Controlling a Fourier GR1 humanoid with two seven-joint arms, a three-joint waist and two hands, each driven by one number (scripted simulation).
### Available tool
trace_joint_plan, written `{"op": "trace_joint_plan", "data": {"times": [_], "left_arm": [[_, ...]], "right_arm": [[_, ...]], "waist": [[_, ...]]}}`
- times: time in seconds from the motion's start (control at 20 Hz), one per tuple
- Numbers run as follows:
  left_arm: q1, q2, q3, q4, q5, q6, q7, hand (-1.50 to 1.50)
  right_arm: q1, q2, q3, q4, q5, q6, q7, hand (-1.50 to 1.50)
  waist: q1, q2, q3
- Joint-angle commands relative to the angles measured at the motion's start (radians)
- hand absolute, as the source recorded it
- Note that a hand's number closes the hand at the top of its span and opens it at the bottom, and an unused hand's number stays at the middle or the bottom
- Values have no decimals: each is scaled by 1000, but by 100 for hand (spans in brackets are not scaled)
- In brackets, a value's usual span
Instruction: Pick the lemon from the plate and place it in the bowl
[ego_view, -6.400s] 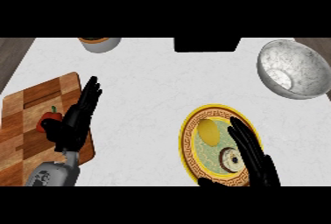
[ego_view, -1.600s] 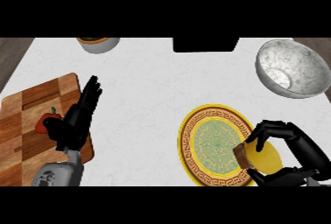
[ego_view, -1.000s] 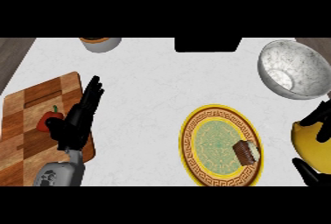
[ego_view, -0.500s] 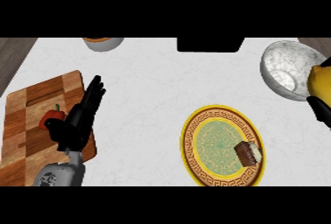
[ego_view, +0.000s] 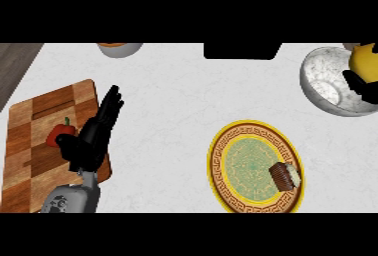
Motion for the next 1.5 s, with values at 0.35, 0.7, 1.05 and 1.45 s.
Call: {"op": "trace_joint_plan", "data": {"times": [0.35, 0.7, 1.05, 1.45], "left_arm": [[5, 0, 5, 14, 4, -13, -23, 0], [-18, 0, 9, 47, -4, -13, -49, 0], [-14, -32, -28, 26, -25, 8, -40, 0], [-24, -16, -17, 28, -19, -4, -11, 0]], "right_arm": [[-201, 6, 16, 676, 245, -257, -362, 150], [-275, -44, -24, 1050, 310, -369, -566, 150], [-312, -74, -47, 1262, 274, -170, -626, -150], [-336, -123, -159, 1340, 163, -50, -867, -150]], "waist": [[14, 4, 1], [22, 10, 2], [45, 17, 4], [36, 15, 5]]}}
